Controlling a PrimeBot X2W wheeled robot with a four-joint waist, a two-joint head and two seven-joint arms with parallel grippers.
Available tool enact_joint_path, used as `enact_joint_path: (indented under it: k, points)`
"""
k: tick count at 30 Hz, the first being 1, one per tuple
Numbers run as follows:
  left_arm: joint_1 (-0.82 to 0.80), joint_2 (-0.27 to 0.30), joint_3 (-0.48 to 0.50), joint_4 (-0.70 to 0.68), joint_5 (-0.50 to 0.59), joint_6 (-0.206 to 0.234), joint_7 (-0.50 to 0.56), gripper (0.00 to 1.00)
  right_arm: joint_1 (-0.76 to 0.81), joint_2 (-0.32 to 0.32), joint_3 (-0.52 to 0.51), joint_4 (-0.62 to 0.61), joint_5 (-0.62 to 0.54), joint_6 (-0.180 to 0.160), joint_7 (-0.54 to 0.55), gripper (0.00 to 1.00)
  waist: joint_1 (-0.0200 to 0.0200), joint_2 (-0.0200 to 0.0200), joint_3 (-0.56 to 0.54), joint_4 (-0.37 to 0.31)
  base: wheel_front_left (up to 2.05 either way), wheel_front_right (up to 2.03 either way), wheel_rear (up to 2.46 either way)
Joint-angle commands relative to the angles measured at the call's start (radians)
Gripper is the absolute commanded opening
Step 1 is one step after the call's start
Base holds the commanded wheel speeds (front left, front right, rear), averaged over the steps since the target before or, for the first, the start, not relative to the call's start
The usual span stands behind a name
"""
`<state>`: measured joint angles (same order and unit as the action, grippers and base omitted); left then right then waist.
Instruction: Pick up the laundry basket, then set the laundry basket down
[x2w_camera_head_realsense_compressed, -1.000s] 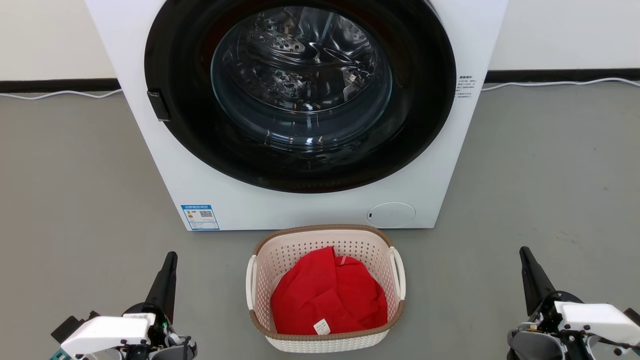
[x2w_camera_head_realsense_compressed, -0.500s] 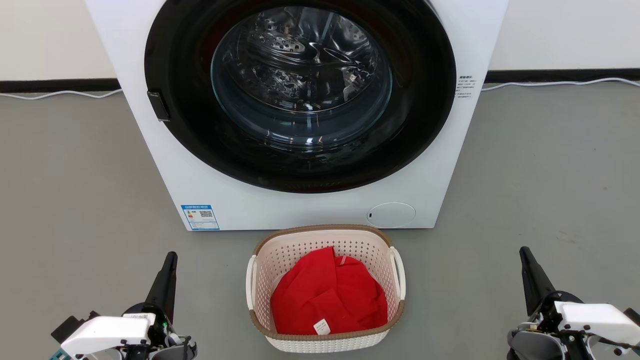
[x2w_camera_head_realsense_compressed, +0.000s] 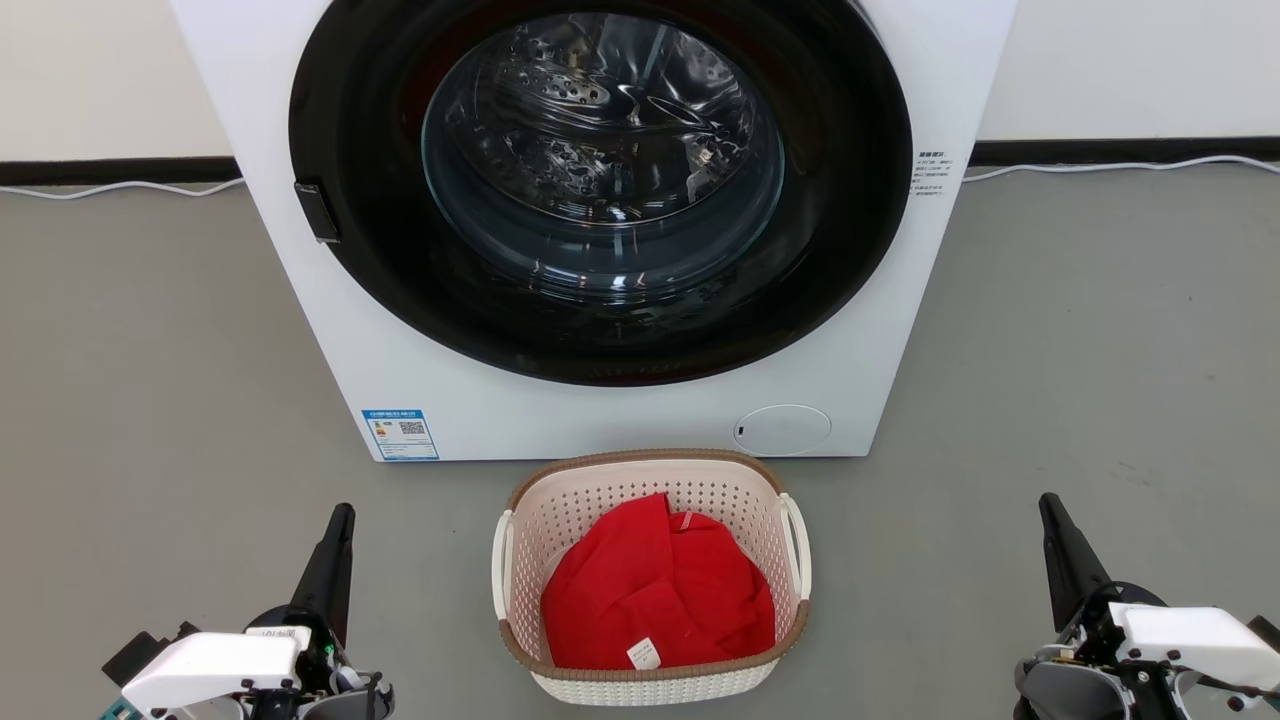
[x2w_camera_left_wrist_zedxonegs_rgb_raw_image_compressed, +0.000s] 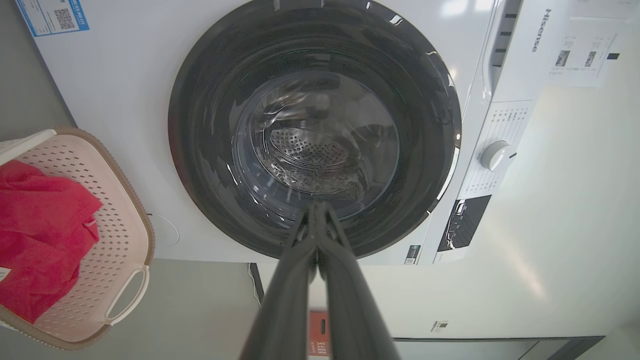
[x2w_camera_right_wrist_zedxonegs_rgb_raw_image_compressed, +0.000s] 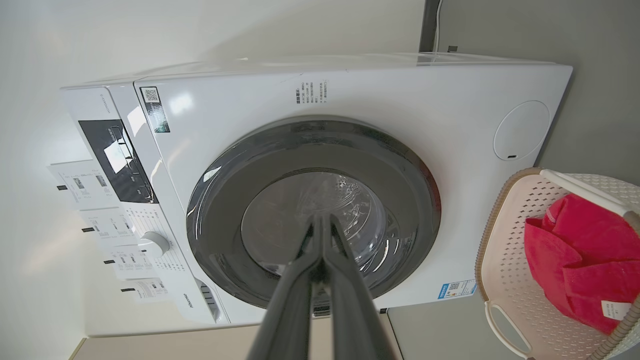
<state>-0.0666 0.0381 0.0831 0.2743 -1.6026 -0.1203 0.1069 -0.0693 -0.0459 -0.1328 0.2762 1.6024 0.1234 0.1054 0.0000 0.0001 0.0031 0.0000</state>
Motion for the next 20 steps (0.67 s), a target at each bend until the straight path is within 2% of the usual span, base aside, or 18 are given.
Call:
enact_joint_path:
  k: [1, 20]
  points:
    - [-0.041, 0.012, 0.031, -0.029, -0.006, -0.01, 0.006, 0.0, -0.039, -0.004, 0.019, -0.031, 0.006, 0.007, 0.008, 0.0, 0.0, -0.0001, 0.0, 0.0, 0.0, 0.0, 0.0]
    - [-0.041, 0.012, 0.031, -0.029, -0.006, -0.01, 0.006, 0.0, -0.039, -0.004, 0.019, -0.031, 0.006, 0.007, 0.008, 0.0, 0.0, -0.0001, 0.0, 0.0, 0.0, 0.0, 0.0]
